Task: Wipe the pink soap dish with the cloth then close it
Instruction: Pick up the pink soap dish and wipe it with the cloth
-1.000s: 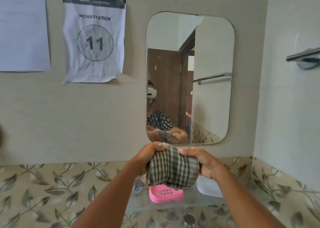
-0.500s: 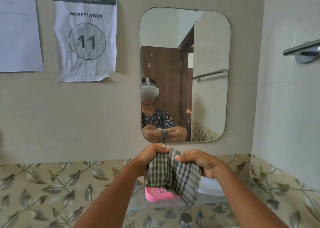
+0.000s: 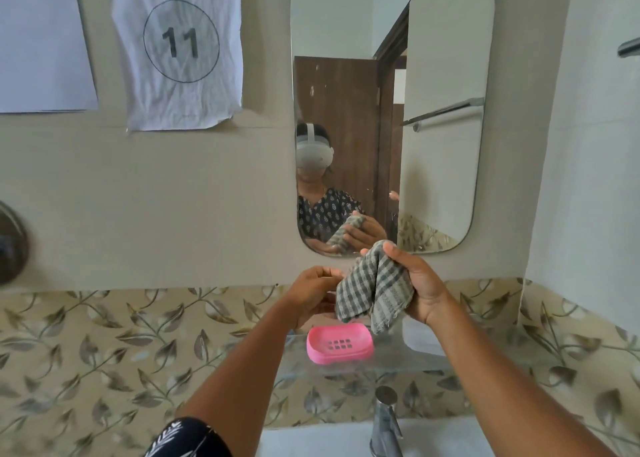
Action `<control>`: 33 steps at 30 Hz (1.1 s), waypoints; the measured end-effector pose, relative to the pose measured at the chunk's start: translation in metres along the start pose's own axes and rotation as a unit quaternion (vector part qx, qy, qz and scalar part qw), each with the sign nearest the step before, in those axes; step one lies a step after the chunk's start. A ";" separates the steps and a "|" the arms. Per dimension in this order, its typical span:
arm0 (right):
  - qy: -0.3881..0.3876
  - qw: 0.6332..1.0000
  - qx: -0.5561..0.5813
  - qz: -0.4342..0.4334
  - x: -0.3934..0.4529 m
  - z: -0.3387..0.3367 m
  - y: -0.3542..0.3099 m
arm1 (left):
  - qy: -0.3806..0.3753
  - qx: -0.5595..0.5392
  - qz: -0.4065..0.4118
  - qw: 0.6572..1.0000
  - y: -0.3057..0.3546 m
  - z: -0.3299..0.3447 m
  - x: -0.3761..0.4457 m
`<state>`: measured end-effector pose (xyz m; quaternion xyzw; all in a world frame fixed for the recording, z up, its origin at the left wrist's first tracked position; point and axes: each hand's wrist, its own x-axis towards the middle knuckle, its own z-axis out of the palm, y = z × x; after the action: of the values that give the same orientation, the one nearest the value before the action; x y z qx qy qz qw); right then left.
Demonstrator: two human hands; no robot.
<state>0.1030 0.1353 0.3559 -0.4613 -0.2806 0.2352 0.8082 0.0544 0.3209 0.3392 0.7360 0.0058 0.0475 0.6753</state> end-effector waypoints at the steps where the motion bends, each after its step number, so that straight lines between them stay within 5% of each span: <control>1: -0.004 0.999 0.024 -0.021 0.001 0.000 0.000 | 0.014 0.034 0.002 0.999 -0.004 -0.002 0.000; 6: -0.017 0.996 0.038 -0.082 0.013 -0.013 -0.002 | 0.050 0.230 0.008 0.972 -0.040 -0.017 -0.001; 10: 0.028 0.997 -0.002 -0.076 0.013 -0.026 0.002 | -0.016 0.447 -0.026 0.894 -0.072 -0.034 0.005; 15: 0.174 0.976 -0.134 -0.012 0.013 -0.031 0.015 | -0.044 0.546 -0.027 0.836 -0.081 -0.037 -0.001; 21: 0.197 0.951 -0.239 0.010 0.023 -0.028 0.028 | -0.023 0.552 -0.012 0.833 -0.080 -0.033 -0.004; 23: 0.185 0.959 -0.216 0.019 0.024 -0.028 0.029 | 0.010 0.456 0.011 0.890 -0.079 -0.033 -0.002; 26: 0.118 0.978 -0.162 0.052 0.024 -0.021 0.029 | 0.007 0.148 0.056 0.987 -0.055 -0.022 -0.003; 33: 0.043 0.982 -0.170 0.073 0.024 -0.004 0.024 | -0.077 -0.072 0.015 0.994 -0.023 -0.010 0.007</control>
<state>0.1202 0.1592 0.3386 -0.6210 -0.2470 0.2221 0.7099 0.0620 0.3329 0.3180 0.6872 -0.0610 0.0013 0.7239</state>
